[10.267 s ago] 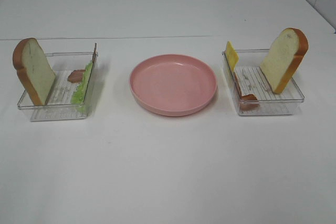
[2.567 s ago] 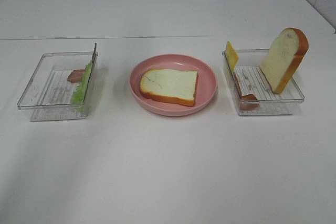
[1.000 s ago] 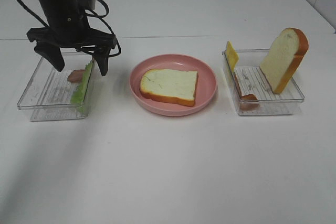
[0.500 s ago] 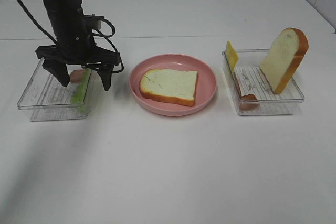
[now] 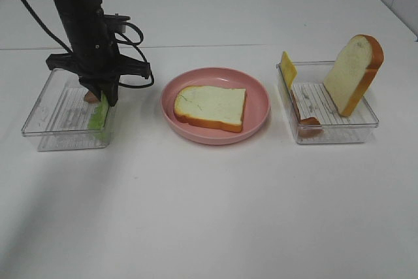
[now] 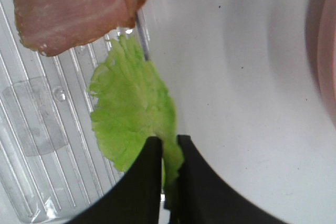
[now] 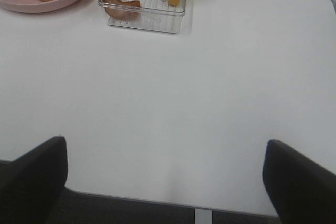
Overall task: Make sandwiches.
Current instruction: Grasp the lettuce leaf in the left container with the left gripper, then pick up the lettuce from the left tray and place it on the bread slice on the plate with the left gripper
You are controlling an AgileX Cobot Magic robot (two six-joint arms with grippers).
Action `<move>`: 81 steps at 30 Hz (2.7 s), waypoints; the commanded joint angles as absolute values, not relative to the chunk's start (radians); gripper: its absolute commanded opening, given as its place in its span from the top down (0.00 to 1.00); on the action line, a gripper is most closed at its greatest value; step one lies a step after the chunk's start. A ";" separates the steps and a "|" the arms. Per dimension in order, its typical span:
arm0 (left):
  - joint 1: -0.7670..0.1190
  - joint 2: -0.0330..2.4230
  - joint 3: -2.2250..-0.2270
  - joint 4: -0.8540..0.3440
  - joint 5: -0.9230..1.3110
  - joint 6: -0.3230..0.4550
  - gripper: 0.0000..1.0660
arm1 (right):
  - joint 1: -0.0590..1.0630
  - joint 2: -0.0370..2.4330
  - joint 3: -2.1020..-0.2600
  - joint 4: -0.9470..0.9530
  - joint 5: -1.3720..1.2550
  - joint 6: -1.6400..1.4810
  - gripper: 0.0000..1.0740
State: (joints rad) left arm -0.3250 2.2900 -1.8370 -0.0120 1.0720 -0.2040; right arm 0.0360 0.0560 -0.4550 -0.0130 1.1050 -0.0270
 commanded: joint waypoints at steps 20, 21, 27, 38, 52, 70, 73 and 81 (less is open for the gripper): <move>-0.325 2.197 -1.832 -0.014 1.067 -0.211 1.00 | 0.036 0.053 -0.454 -0.008 1.101 -0.027 0.08; -0.325 2.197 -1.832 -0.014 1.067 -0.211 1.00 | 0.036 0.053 -0.454 -0.008 1.101 -0.027 0.08; -0.325 2.176 -1.832 -0.014 1.082 -0.202 1.00 | 0.036 0.053 -0.454 -0.008 1.101 -0.027 0.08; -0.333 2.165 -1.899 -0.078 1.175 -0.197 1.00 | 0.036 0.053 -0.454 -0.008 1.101 -0.027 0.08; -0.434 2.165 -2.098 -0.256 1.139 -0.114 1.00 | 0.036 0.053 -0.454 -0.007 1.101 -0.027 0.08; -0.479 2.271 -2.099 -0.569 0.943 0.069 1.00 | 0.036 0.053 -0.454 -0.006 1.101 -0.027 0.08; -0.479 2.315 -2.099 -0.621 0.964 0.104 1.00 | 0.036 0.053 -0.454 -0.006 1.101 -0.027 0.08; -0.470 2.418 -2.099 -0.649 0.974 0.141 1.00 | 0.036 0.053 -0.454 -0.006 1.101 -0.027 0.08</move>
